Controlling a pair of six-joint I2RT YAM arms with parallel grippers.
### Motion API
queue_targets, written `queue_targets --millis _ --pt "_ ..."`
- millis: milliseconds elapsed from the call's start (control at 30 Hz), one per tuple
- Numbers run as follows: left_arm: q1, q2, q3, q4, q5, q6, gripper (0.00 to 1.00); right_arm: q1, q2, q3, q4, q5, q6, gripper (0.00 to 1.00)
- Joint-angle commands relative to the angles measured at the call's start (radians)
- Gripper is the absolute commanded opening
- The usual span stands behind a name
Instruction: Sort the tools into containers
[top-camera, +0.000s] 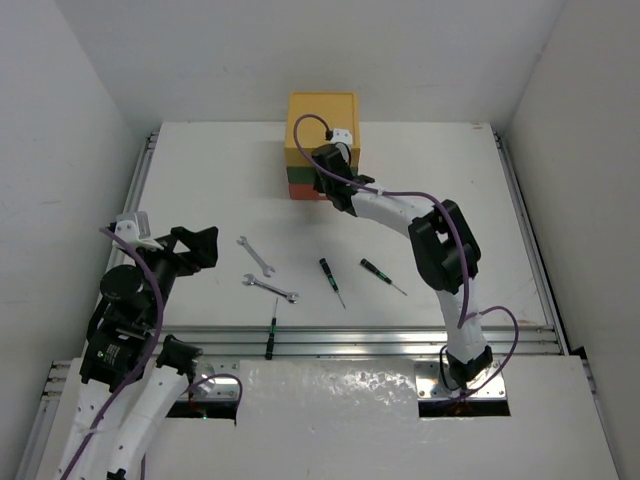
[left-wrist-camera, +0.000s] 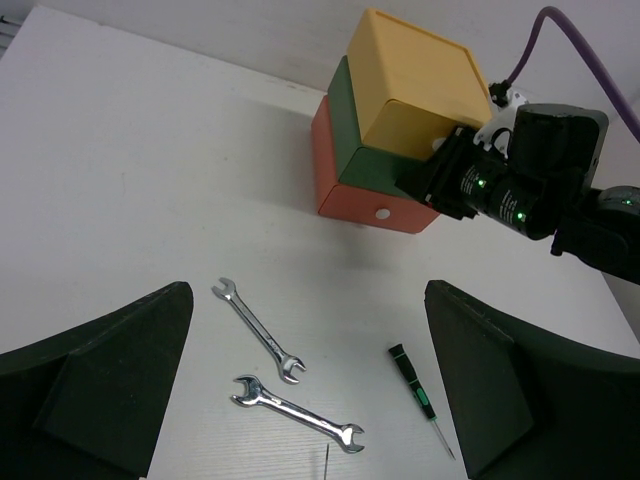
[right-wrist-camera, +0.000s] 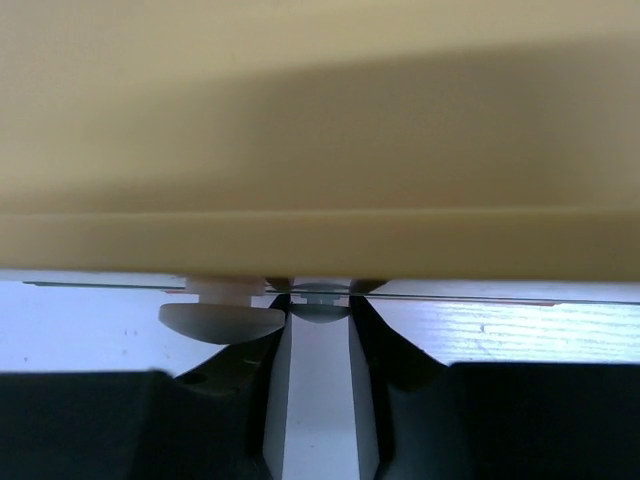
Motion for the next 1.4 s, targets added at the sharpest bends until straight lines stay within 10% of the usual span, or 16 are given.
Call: queue_targets --millis 0,633,933,1367 --pt "-0.011 -0.006 -0.003 0.05 0.009 0.011 1.0 -0.002 0.005 0.043 0.012 0.033 0.012 0.2" --pt "-0.011 -0.011 -0.003 0.048 0.005 0.011 1.0 0.067 -0.283 -0.425 0.224 0.002 0.056 0.09" --pt "-0.011 -0.015 -0.002 0.045 0.0 0.009 1.0 0.105 -0.492 -0.598 0.169 -0.142 0.041 0.63" --pt "-0.011 -0.018 -0.002 0.041 -0.014 0.005 1.0 0.262 -0.386 -0.551 -0.247 -0.147 -0.105 0.47"
